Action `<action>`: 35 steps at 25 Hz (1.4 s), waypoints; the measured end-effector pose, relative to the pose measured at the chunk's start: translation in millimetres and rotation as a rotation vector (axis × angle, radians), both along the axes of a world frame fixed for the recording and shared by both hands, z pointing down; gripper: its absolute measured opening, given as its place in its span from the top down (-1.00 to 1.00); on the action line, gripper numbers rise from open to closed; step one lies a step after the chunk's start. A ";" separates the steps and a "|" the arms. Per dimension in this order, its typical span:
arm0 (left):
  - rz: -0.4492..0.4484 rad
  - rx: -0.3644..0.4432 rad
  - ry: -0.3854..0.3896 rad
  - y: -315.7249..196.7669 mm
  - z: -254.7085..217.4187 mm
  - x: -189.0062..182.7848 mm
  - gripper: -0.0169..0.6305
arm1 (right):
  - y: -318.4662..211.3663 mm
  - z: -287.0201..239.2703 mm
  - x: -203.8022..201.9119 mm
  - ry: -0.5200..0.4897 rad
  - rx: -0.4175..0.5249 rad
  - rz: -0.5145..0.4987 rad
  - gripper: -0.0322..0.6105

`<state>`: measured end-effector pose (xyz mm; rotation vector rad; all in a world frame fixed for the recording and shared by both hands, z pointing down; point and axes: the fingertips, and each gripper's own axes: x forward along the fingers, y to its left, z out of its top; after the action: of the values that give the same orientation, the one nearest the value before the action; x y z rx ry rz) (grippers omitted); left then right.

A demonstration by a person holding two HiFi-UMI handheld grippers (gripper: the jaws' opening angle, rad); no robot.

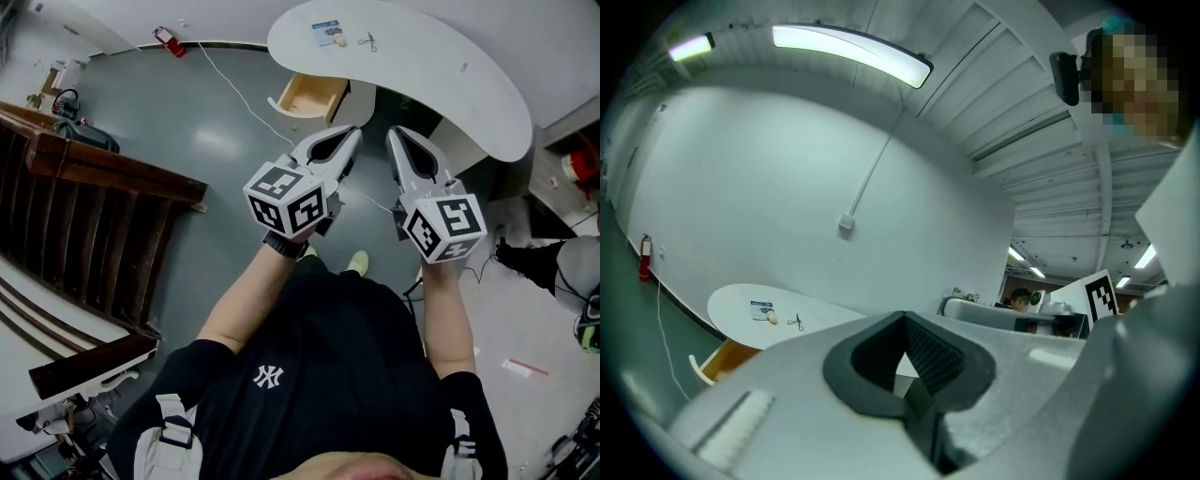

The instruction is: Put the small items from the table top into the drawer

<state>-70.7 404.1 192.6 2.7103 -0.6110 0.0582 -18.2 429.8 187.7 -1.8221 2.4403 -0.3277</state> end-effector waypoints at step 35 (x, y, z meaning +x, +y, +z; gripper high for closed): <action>0.044 0.004 -0.059 -253.9 53.2 26.6 0.93 | -241.6 42.4 23.6 -0.007 -0.086 0.083 0.83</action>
<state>-44.1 150.2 245.7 2.7344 -0.5686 0.1492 5.4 188.1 230.1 -1.9459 2.3728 -0.4388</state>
